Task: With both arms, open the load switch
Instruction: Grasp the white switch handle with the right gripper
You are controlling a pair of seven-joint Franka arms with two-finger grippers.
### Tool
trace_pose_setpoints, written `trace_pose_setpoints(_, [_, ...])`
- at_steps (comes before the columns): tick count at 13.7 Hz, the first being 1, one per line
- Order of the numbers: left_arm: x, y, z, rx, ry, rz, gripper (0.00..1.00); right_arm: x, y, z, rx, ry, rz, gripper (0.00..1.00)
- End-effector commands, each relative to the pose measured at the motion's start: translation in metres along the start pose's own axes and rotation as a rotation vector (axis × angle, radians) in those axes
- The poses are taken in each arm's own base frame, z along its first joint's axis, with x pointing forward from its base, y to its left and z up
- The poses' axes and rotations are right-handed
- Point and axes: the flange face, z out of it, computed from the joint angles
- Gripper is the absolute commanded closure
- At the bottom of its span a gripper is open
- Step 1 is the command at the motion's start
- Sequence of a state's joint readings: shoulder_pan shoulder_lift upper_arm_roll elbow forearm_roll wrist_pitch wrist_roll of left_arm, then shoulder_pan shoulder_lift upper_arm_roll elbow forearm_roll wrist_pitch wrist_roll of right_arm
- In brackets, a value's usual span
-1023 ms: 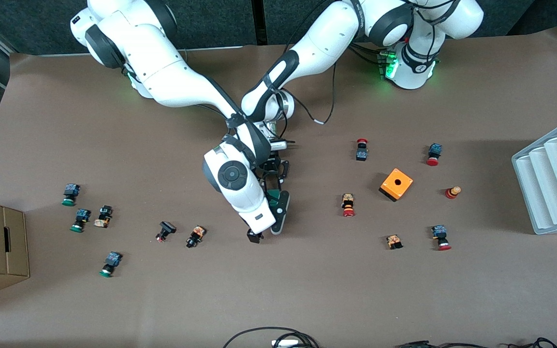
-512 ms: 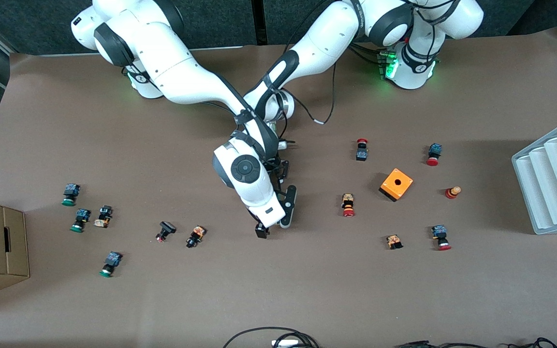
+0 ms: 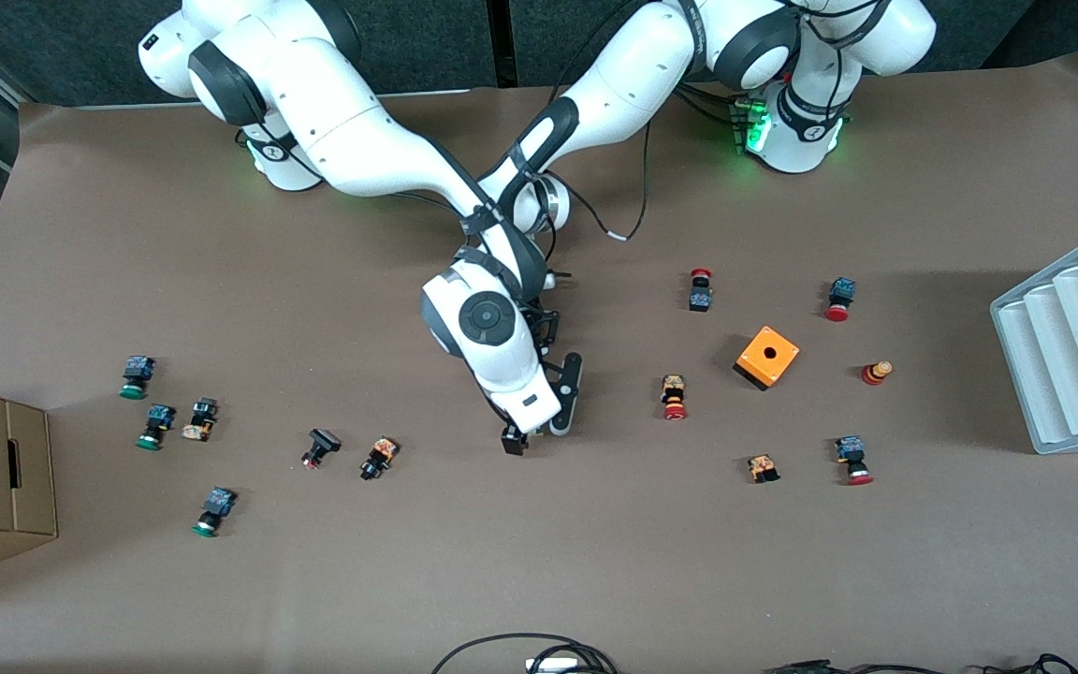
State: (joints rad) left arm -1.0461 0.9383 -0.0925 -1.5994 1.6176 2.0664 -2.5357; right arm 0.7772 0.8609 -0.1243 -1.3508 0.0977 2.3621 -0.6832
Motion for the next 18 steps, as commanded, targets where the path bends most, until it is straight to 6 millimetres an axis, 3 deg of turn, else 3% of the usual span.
trace_pose_setpoints(1, [-0.012,-0.005,0.002,0.005,0.007,-0.001,0.54,0.005,0.004,0.004,-0.021,0.007,0.013,0.02])
trace_pose_setpoints(11, [-0.012,-0.005,0.002,0.005,0.007,-0.001,0.54,0.009,-0.004,0.017,-0.029,0.017,0.002,0.03])
trace_pose_setpoints(18, [-0.012,-0.005,0.002,0.005,0.007,0.001,0.54,0.011,-0.008,0.018,-0.03,0.017,-0.002,0.2])
